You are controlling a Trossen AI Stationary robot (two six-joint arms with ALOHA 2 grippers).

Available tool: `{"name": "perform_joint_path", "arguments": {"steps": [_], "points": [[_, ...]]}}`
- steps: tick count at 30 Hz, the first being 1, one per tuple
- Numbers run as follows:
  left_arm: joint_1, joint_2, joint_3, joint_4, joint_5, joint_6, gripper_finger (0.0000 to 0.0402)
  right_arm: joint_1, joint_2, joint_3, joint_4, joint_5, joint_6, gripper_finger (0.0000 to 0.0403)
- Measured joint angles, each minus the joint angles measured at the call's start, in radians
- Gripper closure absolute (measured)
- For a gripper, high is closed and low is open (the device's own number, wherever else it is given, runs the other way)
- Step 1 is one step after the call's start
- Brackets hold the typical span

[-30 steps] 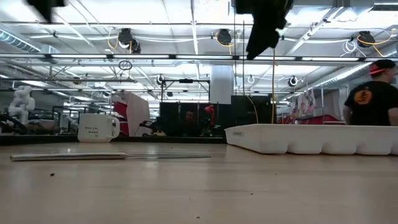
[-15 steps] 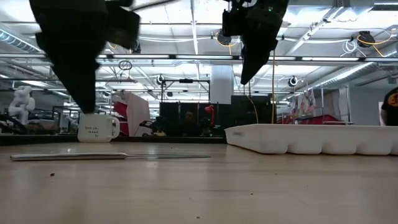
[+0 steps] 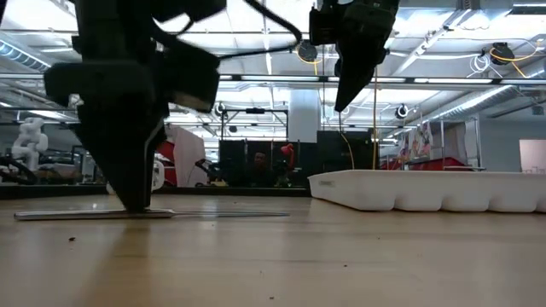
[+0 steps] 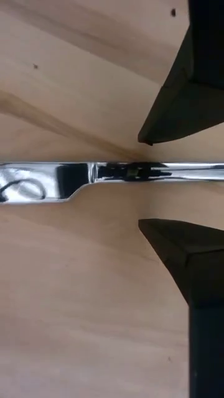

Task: Sort silverware
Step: Put the knife in the left section of the silverware tray

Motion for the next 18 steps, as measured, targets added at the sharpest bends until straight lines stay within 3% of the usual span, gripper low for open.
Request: {"name": "perform_joint_path", "arguments": {"steps": [6,9,13,18], "points": [[0.022,0.076,0.007,0.022,0.063,0.079,0.0195,0.0,0.0,0.0,-0.008,0.0,0.0,0.022],[0.033,0.106,0.011,0.017,0.072,0.106,0.0247,0.0,0.0,0.0,-0.01,0.0,0.003,0.022],[0.031,0.113,0.011,0.042,0.061,0.163,0.0371,0.0,0.0,0.0,-0.021,0.0,0.005,0.022],[0.029,0.112,0.011,0.072,0.058,0.155,0.0378,0.0,0.0,0.0,-0.035,0.0,0.007,0.022]]}}
